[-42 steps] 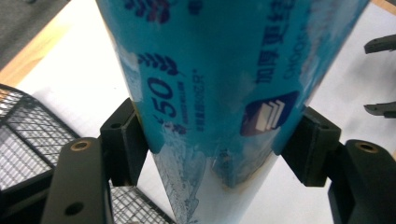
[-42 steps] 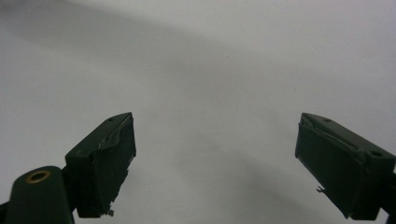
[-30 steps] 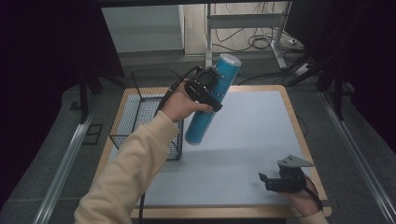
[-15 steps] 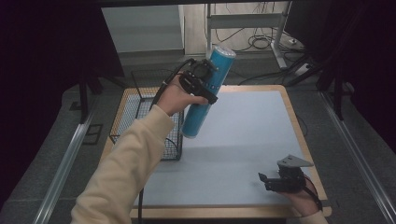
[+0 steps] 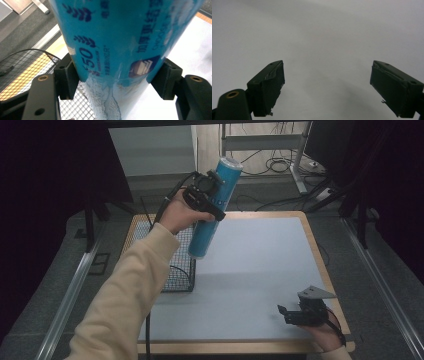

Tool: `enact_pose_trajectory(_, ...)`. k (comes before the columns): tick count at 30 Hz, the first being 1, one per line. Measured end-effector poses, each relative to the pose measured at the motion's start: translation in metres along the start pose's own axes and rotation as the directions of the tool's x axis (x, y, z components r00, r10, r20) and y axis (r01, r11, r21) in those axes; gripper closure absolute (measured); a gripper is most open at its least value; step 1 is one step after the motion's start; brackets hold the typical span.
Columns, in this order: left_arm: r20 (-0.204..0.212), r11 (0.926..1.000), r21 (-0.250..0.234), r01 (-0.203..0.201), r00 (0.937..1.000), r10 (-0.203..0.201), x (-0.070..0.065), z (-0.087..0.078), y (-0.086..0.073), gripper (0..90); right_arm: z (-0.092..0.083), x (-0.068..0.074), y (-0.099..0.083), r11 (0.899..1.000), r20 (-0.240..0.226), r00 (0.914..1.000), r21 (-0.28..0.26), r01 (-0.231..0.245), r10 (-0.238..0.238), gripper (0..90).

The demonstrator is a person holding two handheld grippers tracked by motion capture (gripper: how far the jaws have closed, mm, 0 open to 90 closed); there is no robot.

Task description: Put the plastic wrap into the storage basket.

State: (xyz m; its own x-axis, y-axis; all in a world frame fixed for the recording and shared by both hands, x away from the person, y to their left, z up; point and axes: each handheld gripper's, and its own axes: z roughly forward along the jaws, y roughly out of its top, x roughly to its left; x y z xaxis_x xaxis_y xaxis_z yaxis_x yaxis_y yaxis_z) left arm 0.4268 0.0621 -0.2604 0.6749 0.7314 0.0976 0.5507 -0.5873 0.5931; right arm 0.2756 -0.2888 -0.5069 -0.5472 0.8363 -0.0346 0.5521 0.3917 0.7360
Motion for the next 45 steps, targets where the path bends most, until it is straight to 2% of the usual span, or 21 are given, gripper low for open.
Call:
enact_pose_trajectory(8,-0.014,0.9994,-0.016,0.031,0.9994,-0.031,0.014,-0.013,-0.005,31.8,0.001,0.0,0.0,1.0,0.003,1.0,0.004,-0.001,0.001,12.7)
enact_pose_trajectory(11,-0.034,0.9994,-0.007,0.034,0.9988,-0.034,0.021,-0.021,-0.009,31.8,0.001,0.0,0.0,1.0,0.005,1.0,0.005,0.003,-0.003,12.7)
enact_pose_trajectory(20,-0.059,0.997,0.005,0.077,0.9954,-0.076,0.036,-0.02,-0.024,31.8,0.001,0.001,0.0,1.0,0.005,1.0,0.006,0.004,-0.004,12.7)
enact_pose_trajectory(25,-0.086,0.9949,0.027,0.097,0.9918,-0.095,0.05,-0.013,-0.035,31.8,0.002,0.001,0.0,1.0,0.004,1.0,0.009,0.004,-0.005,12.7)
enact_pose_trajectory(31,-0.084,0.9899,0.046,0.134,0.988,-0.13,0.063,-0.001,-0.048,31.8,0.003,0.0,0.0,1.0,0.005,1.0,0.011,0.006,-0.006,12.7)
enact_pose_trajectory(37,-0.097,0.987,0.071,0.144,0.9859,-0.137,0.069,0.013,-0.056,31.8,0.003,0.001,0.0,1.0,0.006,0.9999,0.012,0.008,-0.008,12.7)
enact_pose_trajectory(41,-0.09,0.9814,0.089,0.17,0.9826,-0.162,0.076,0.029,-0.064,31.8,0.004,0.0,-0.001,1.0,0.009,0.9999,0.012,0.005,-0.005,12.7)
enact_pose_trajectory(45,-0.092,0.9775,0.108,0.181,0.9809,-0.171,0.08,0.04,-0.069,31.8,0.003,0.001,-0.001,1.0,0.008,0.9999,0.012,0.008,-0.008,12.7)
